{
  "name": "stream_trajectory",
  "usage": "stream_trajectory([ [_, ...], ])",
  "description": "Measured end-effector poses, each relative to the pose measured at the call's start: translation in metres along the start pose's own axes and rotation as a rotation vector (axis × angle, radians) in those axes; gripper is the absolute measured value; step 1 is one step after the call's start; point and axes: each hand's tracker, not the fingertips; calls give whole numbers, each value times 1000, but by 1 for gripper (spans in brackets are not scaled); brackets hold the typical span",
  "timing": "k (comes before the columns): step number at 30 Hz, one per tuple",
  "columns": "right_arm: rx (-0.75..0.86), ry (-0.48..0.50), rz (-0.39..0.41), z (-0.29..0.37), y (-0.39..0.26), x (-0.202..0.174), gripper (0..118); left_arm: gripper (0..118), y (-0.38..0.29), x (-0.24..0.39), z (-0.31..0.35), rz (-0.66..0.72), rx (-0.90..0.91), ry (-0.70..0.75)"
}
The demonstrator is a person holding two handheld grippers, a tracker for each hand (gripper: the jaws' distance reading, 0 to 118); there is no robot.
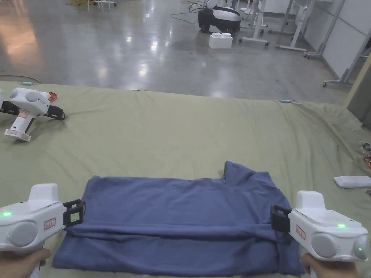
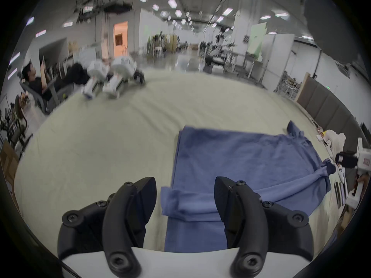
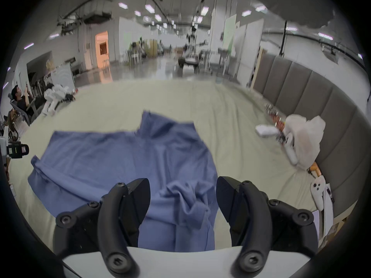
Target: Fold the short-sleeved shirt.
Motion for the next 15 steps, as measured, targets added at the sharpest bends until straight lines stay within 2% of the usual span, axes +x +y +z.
stream_trajectory([
  [5,272,10,-79,55,3,-26,72,50,0,27,44,-35,225,14],
  [7,374,-9,-68,73,0,-39,72,49,-2,38,64,-31,317,26],
  [10,491,-33,-32,95,-4,-59,62,34,-10,54,90,-49,419,39],
  [12,523,-53,-33,106,-6,-68,39,15,-15,58,101,-54,471,61],
  [14,557,-43,-43,113,-8,-74,0,2,-20,61,112,-61,512,83],
  [15,570,-58,-35,117,-10,-77,0,1,-22,61,114,-61,518,87],
])
